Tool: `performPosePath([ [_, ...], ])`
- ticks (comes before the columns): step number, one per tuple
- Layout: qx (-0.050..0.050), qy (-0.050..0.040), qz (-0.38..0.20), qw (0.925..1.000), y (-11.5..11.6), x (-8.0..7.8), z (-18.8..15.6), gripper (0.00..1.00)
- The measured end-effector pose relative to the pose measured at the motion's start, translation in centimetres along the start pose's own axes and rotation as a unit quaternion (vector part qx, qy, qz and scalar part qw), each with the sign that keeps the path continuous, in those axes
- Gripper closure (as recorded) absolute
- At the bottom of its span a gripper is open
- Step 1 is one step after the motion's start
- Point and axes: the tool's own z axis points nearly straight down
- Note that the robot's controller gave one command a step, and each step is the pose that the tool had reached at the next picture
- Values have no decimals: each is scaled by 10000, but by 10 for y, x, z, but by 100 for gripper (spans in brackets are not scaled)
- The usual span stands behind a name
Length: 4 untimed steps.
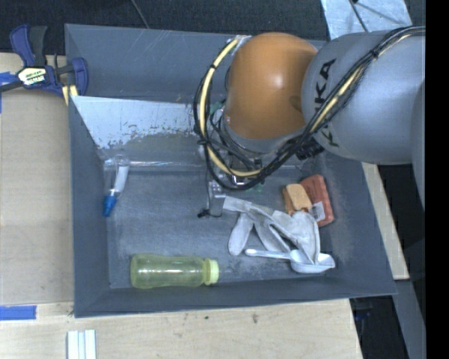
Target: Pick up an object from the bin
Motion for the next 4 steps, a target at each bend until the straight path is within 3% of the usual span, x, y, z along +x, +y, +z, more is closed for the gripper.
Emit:
performPosePath([
  [1, -5, -41, 13, 10000, -1, -1, -5, 0],
  [2, 0, -51, -564, 9984, 19, 29, 50, 0],
  [3, 9, -6, -889, 9960, 35, 59, 54, 0],
  [4, 6, -26, -1692, 9856, 52, 86, 46, 0],
])
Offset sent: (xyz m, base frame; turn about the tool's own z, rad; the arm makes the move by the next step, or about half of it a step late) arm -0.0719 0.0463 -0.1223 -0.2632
